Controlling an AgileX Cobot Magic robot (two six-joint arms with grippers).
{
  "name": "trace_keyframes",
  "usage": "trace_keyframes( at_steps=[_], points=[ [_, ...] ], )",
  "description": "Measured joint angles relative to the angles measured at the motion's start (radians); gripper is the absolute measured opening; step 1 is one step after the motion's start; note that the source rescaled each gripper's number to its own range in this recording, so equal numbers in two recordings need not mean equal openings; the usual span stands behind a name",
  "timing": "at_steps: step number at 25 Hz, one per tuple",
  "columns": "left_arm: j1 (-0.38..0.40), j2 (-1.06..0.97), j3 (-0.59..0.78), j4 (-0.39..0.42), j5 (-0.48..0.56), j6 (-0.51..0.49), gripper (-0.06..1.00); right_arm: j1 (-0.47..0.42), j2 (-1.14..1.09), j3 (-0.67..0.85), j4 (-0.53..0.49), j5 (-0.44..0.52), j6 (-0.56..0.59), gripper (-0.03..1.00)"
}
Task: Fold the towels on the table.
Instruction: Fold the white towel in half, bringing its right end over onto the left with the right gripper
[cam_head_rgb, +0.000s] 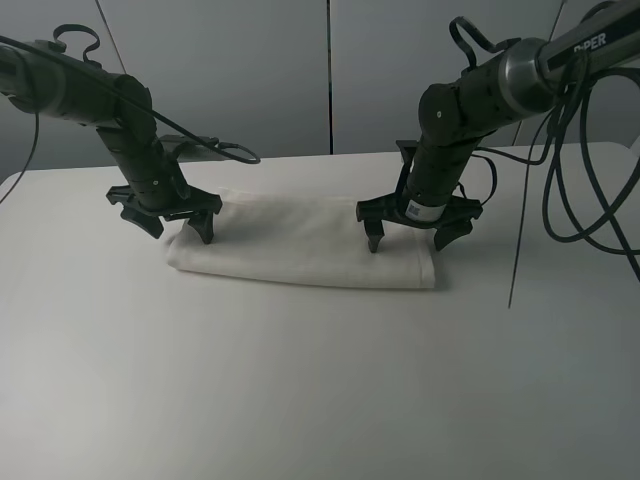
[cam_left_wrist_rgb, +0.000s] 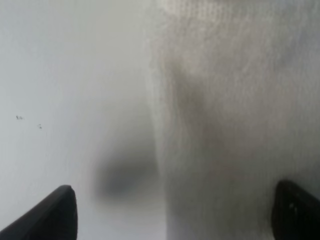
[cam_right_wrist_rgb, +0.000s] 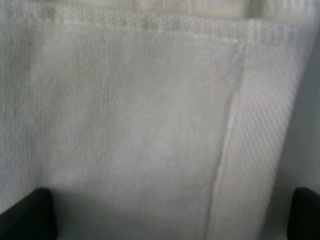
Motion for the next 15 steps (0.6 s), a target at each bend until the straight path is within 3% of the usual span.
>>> trace_keyframes(
  at_steps=[2, 7, 15],
  points=[
    [0.0, 0.0, 0.0, 0.0, 0.0, 0.0, 0.99, 0.0, 0.0, 0.0, 0.0, 0.0, 0.0, 0.99],
    [0.002, 0.0, -0.001, 0.029, 0.007, -0.005, 0.99, 0.0, 0.0, 0.0, 0.0, 0.0, -0.004, 0.77],
    [0.063, 0.0, -0.001, 0.019, 0.042, -0.004, 0.99, 0.0, 0.0, 0.0, -0.006, 0.0, -0.023, 0.86]
  ],
)
